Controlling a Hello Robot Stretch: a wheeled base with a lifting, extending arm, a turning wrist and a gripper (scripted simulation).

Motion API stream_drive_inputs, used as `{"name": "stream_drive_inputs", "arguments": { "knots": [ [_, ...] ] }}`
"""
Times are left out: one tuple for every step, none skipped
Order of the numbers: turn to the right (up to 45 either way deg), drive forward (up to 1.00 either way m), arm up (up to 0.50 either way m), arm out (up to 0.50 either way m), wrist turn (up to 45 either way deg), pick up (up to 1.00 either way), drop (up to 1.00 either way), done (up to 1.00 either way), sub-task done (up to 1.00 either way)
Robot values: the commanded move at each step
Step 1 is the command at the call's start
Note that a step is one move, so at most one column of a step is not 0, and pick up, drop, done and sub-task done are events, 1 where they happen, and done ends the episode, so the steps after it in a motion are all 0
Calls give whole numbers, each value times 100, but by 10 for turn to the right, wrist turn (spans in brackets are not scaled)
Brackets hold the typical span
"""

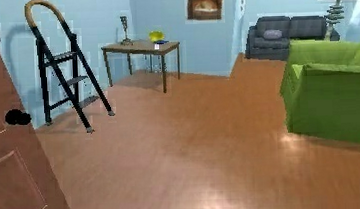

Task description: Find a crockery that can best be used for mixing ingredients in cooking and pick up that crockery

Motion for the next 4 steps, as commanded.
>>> {"name": "stream_drive_inputs", "arguments": {
  "knots": [
    [0, 30, 0, 0, 0, 0, 0, 0, 0],
    [0, 100, 0, 0, 0, 0, 0, 0, 0],
    [0, 100, 0, 0, 0, 0, 0, 0, 0],
    [0, 35, 0, 0, 0, 0, 0, 0, 0]
  ]
}}
